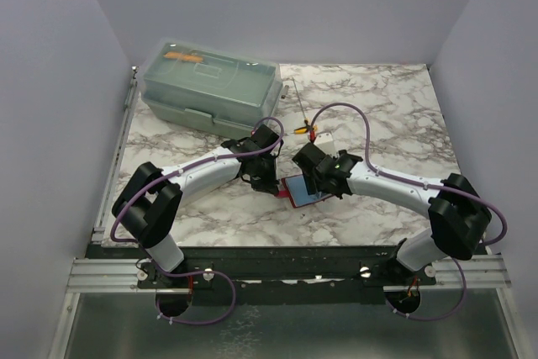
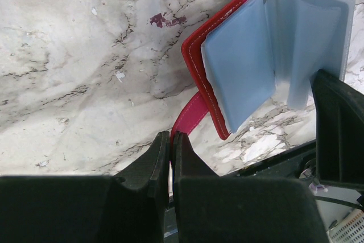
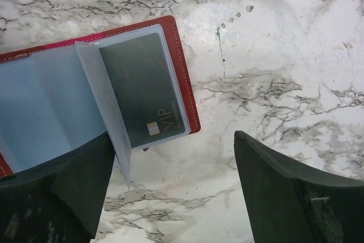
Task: Put the credit cards into the card holder
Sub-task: Open the card holder at the center of the board.
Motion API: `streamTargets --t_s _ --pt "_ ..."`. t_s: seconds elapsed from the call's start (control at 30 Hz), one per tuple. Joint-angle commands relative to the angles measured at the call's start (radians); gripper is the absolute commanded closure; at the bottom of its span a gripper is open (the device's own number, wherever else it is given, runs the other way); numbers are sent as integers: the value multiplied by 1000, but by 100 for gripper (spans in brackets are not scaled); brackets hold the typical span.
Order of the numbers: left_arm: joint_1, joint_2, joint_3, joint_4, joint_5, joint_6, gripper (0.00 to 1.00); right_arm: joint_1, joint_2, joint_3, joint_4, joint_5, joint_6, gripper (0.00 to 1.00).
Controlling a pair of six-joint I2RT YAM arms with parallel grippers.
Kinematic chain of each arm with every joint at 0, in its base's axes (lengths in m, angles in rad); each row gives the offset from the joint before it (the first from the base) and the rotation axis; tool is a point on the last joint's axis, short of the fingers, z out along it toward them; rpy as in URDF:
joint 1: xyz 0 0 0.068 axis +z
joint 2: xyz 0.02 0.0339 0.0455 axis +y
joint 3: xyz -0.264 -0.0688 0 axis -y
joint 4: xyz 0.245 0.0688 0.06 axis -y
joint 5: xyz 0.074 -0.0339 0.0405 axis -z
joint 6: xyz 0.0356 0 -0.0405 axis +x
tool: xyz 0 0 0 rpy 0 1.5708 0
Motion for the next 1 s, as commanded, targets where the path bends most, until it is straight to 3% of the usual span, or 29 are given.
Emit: streamTargets --t_s 0.0,0.57,0.93,0.97 --pt "4 -33 9 -10 13 5 100 -21 -9 -22 26 -14 -3 13" --pt "4 -19 5 -10 2 12 100 -215 -58 -99 157 -239 -76 8" --pt "-1 24 39 -40 -12 50 100 -279 -111 -108 229 -454 -124 16" --pt "-3 18 46 -54 -23 51 96 -279 -117 -106 243 -493 -131 16"
